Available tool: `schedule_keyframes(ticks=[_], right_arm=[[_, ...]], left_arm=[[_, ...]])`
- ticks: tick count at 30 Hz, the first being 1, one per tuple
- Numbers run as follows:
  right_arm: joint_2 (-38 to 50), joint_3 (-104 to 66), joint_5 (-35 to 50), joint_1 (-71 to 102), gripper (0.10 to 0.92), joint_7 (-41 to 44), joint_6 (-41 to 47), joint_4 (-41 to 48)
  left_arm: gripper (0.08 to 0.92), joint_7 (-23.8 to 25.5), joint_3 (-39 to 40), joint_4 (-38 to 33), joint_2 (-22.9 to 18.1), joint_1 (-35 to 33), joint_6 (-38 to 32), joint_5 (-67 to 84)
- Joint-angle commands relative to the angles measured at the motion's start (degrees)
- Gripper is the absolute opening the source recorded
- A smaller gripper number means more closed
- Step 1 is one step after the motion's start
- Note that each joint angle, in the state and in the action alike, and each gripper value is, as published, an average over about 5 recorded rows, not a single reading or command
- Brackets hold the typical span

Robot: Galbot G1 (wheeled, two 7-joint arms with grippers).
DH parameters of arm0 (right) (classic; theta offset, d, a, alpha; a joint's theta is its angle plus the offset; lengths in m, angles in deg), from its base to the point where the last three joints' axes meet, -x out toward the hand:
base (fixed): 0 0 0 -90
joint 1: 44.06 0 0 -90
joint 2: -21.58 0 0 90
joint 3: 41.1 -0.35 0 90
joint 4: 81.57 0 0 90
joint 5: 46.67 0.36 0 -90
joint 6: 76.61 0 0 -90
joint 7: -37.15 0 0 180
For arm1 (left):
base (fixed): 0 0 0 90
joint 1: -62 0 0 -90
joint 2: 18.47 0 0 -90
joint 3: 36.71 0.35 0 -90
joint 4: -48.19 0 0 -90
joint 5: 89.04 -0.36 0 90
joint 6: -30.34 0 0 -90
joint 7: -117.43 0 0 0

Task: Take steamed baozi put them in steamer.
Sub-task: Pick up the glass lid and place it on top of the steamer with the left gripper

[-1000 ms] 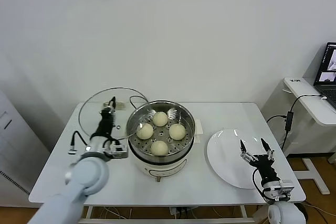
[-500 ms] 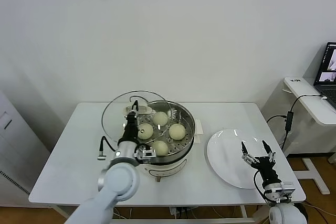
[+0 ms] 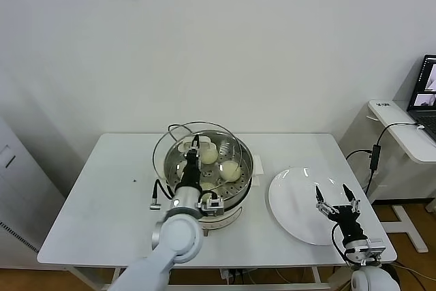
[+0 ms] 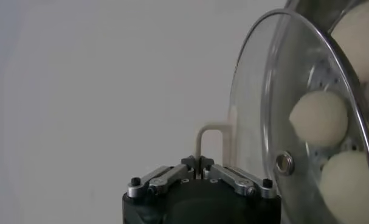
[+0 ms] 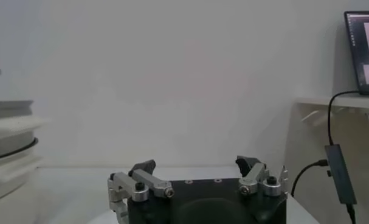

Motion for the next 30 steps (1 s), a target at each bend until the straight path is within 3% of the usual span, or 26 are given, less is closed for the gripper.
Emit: schedule_keyframes(ticks=[1,30], right_arm=[[-0.12,-0.08,-0.03,-0.02,0.823,0.06,-0.08,0.29],[-0.66,-1.06,-0.14,0.15,0.823,0.56,-0.61,1.45]], left_arm=[[0.104,-1.23,1.64,2.70,-1.55,0.26,-0.60,-0.72],[0.104,-3.14,2.05,5.10,-2.05,-0.16,-2.24,-0.15]])
